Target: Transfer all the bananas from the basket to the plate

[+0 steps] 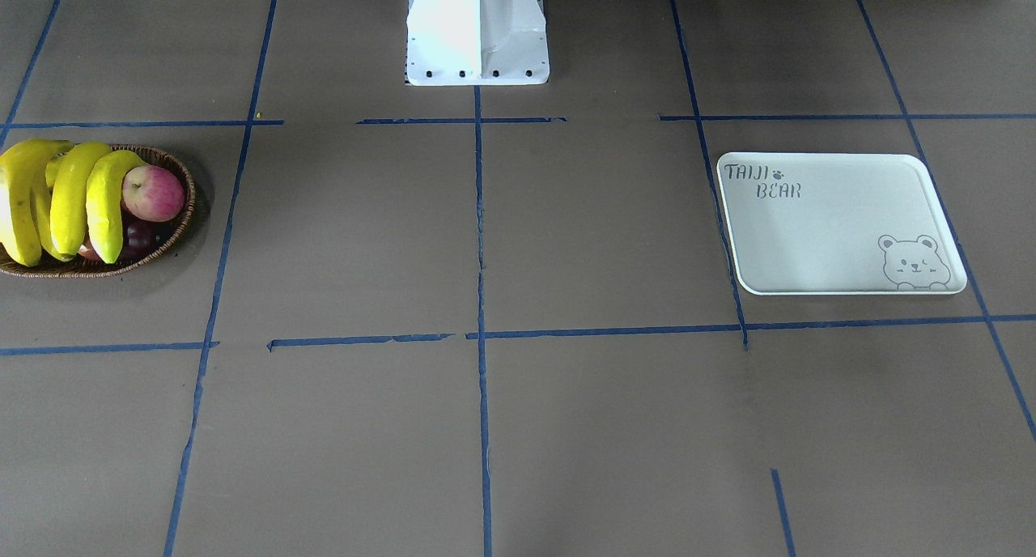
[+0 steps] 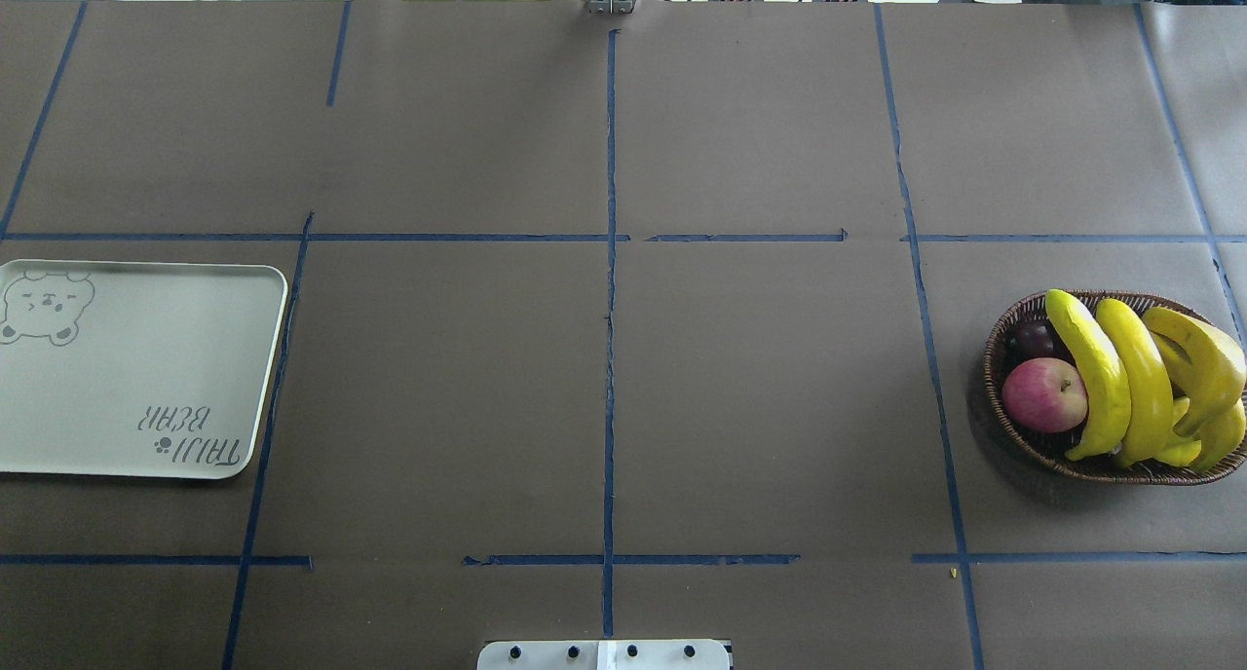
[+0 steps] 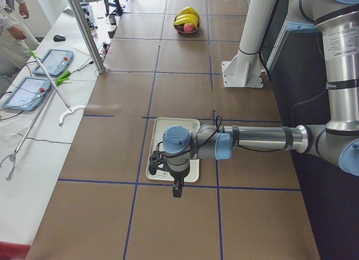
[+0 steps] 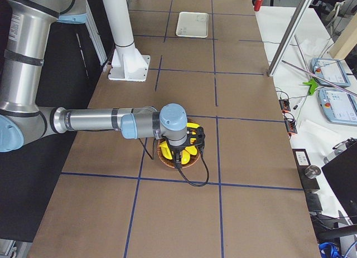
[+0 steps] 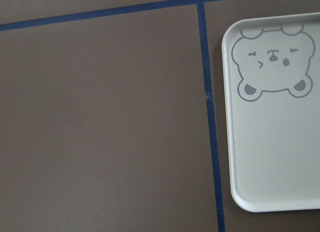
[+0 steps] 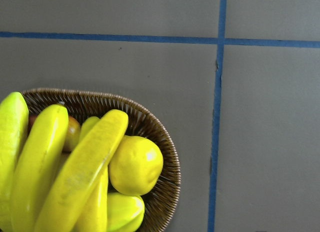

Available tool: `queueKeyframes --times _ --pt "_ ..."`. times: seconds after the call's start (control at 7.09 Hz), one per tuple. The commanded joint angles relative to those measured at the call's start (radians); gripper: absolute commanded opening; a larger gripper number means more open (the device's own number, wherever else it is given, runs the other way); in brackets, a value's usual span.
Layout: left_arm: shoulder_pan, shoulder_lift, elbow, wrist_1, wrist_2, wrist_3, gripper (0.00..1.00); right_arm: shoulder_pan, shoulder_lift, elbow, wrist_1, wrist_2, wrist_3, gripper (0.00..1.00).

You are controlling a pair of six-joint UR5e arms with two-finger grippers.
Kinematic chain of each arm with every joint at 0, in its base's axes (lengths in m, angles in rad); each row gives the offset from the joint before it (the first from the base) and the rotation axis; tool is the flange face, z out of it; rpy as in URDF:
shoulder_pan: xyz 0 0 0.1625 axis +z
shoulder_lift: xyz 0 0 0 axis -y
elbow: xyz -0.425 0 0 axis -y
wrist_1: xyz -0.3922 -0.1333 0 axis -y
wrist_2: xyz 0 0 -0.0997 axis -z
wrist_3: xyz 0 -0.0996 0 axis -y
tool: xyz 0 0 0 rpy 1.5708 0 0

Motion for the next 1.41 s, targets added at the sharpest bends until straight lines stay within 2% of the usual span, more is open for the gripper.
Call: queueKeyframes --times 0.0,0.28,0.56,0.85,0.99,1.27 --pt "0.000 0.000 0.000 0.002 0.000 0.000 1.00 -0.096 -0.024 0.001 0.232 -0.006 0.318 1.00" --pt "0.000 0.002 -0.002 0.006 -0.002 0.000 1.00 -0.160 -0.026 0.065 0.247 -0.032 0.532 0.99" --pt "0.000 0.002 -0.002 0.010 -0.022 -0.002 1.00 -0.248 -0.050 0.103 0.251 -0.136 0.666 0.99" --pt "0.000 0.002 -0.003 0.010 -0.022 0.000 1.00 -0.304 -0.069 0.103 0.251 -0.182 0.694 0.98" --pt "0.000 0.002 -0.003 0.010 -0.022 0.000 1.00 -0.355 -0.072 0.103 0.251 -0.234 0.714 0.98" --pt "0.000 0.002 0.000 0.009 -0.022 -0.002 1.00 -0.410 -0.078 0.093 0.253 -0.259 0.714 0.98"
